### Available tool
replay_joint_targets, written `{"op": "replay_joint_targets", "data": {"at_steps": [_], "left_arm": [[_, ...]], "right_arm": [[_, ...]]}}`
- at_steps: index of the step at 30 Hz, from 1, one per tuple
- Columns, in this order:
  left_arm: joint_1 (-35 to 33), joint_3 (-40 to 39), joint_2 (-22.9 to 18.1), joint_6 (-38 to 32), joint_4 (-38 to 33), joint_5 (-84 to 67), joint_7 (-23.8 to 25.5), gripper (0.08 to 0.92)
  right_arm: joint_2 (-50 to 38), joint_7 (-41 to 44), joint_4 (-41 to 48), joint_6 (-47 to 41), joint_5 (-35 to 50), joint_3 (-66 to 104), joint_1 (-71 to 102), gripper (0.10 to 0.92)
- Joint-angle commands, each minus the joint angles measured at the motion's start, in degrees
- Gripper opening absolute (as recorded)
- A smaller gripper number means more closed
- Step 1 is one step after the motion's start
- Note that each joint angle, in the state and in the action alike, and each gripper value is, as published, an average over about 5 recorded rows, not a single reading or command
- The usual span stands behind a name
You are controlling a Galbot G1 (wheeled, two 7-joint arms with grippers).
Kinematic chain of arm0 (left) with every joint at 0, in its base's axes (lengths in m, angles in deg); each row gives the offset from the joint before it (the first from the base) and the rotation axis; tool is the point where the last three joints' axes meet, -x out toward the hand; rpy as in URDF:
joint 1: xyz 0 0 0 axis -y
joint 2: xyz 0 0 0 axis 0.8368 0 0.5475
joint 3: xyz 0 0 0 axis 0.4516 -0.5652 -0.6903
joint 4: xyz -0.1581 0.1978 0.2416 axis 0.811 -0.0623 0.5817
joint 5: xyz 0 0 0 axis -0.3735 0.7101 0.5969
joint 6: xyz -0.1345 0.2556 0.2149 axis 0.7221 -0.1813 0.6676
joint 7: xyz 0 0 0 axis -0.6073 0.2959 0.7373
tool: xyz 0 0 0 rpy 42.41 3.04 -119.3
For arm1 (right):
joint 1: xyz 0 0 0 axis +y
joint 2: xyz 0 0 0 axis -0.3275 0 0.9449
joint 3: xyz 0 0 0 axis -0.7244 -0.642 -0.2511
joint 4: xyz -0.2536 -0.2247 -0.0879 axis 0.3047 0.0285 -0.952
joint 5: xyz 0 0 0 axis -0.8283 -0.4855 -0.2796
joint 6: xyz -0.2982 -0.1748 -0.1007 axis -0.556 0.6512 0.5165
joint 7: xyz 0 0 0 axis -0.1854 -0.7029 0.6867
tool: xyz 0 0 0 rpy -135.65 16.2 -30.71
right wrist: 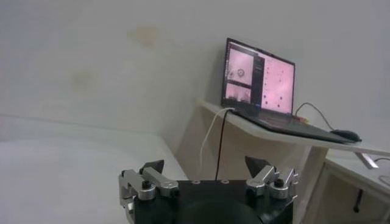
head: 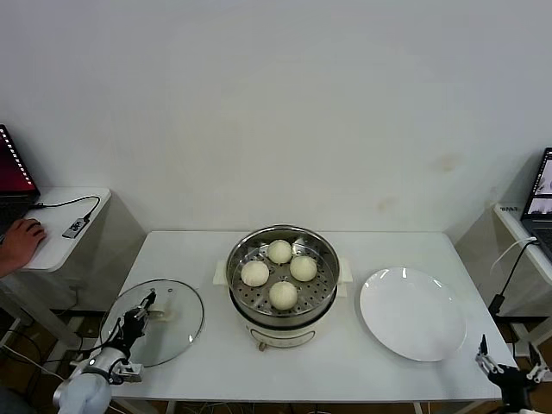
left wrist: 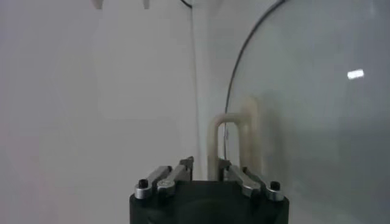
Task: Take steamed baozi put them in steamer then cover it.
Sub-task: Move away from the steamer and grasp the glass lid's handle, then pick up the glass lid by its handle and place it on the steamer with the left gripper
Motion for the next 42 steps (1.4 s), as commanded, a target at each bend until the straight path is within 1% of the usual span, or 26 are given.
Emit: {"op": "replay_joint_targets", "data": {"at_steps": [1, 7, 10, 12, 16, 20, 24, 28, 31, 33, 36, 39, 42], "left_arm": [[-5.7, 3.0, 2.9, 3.1, -13.5, -6.2, 1.9, 0.151], [-9.9, 7.6, 8.3, 10.5, -27.5, -14.1, 9.3, 0.148], [-10.6, 9.7, 10.6, 15.0, -32.6, -18.6, 13.0, 0.148], [-10.5, 9.9, 11.7, 17.5, -35.1, -20.2, 14.6, 0.148], [-9.4, 7.2, 13.7, 21.2, -39.4, -21.2, 16.0, 0.148], [-5.9, 1.3, 14.5, 24.2, -42.3, -20.5, 16.8, 0.148], [0.6, -7.8, 13.1, 27.1, -42.5, -17.5, 17.8, 0.148], [8.2, -18.1, 11.9, 30.4, -41.0, -15.3, 19.2, 0.148], [14.7, -24.5, 9.6, 33.1, -39.4, -13.1, 21.2, 0.148], [18.2, -27.3, 7.0, 34.7, -38.2, -10.8, 23.5, 0.148], [21.5, -30.3, 2.0, 36.3, -35.9, -5.7, 27.3, 0.148], [23.2, -32.8, -2.7, 37.3, -33.7, 0.0, 29.9, 0.148], [24.2, -34.7, -7.3, 38.0, -31.8, 4.3, 31.5, 0.148]], "right_arm": [[0.1, 0.1, -1.0, 0.0, 0.8, -3.3, 0.9, 0.823], [0.2, 0.1, -2.1, 0.1, 0.6, -4.3, 1.5, 0.823], [0.2, 0.1, -2.8, 0.2, 0.5, -4.5, 1.7, 0.823], [0.2, 0.1, -3.0, 0.3, 0.4, -4.5, 2.0, 0.823], [0.4, 0.1, -3.4, 0.8, -0.4, -4.5, 2.3, 0.823], [0.8, 0.0, -3.8, 1.1, -1.6, -5.0, 2.6, 0.823], [1.7, -0.7, -3.6, 1.5, -4.0, -6.4, 2.2, 0.823], [3.1, -2.8, -3.1, 1.7, -8.3, -7.1, 0.9, 0.823], [4.2, -4.4, -2.5, 2.3, -11.9, -7.2, -0.5, 0.823], [4.5, -5.4, -2.1, 2.8, -13.7, -7.2, -1.0, 0.823], [4.6, -6.4, -1.4, 3.2, -15.0, -7.2, -1.5, 0.823], [4.6, -6.8, -0.8, 3.2, -15.2, -7.2, -1.9, 0.823], [4.6, -6.9, -0.2, 3.3, -15.4, -7.4, -2.2, 0.823]]}}
